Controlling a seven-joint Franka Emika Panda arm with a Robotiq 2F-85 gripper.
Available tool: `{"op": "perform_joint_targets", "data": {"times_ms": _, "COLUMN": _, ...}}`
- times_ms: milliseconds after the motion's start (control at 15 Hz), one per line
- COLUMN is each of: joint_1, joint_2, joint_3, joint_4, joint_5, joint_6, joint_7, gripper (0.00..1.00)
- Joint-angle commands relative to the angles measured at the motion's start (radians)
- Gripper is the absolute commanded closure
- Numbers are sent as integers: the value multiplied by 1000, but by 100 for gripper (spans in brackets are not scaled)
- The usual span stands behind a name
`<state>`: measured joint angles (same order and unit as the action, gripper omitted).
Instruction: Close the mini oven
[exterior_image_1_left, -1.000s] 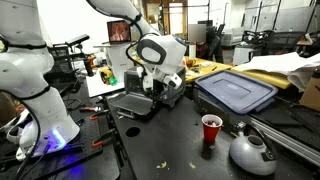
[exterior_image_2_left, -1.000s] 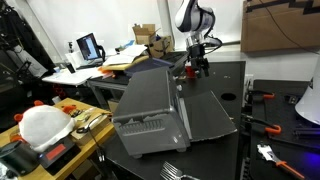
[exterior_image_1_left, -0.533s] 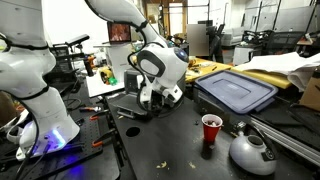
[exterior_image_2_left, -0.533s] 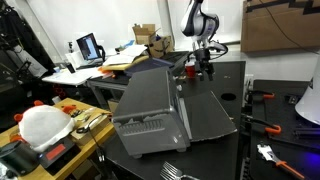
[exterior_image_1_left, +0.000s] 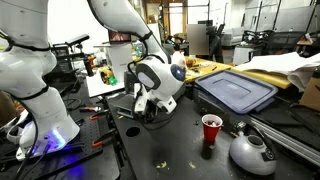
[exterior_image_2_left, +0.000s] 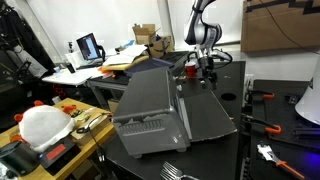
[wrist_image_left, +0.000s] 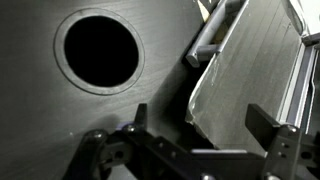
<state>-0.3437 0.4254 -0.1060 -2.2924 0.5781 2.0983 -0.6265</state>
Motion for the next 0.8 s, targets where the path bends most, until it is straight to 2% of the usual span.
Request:
{"op": "perform_joint_targets", "data": {"times_ms": 0, "joint_1": 6, "joint_2": -11, "joint_3": 31, "joint_4": -36, "joint_5": 41, "joint_6": 43, "joint_7": -11, "gripper": 0}}
{"op": "perform_joint_targets", "data": {"times_ms": 533, "joint_1": 21, "joint_2": -14, "joint_3": 60, "joint_4": -57, "joint_5": 144, "joint_6": 43, "joint_7": -5, "gripper": 0}}
{"op": "perform_joint_targets", "data": {"times_ms": 733, "joint_1": 32, "joint_2": -66, "joint_3": 55, "joint_4": -82, "joint_5": 159, "joint_6": 38, "joint_7": 14, "gripper": 0}}
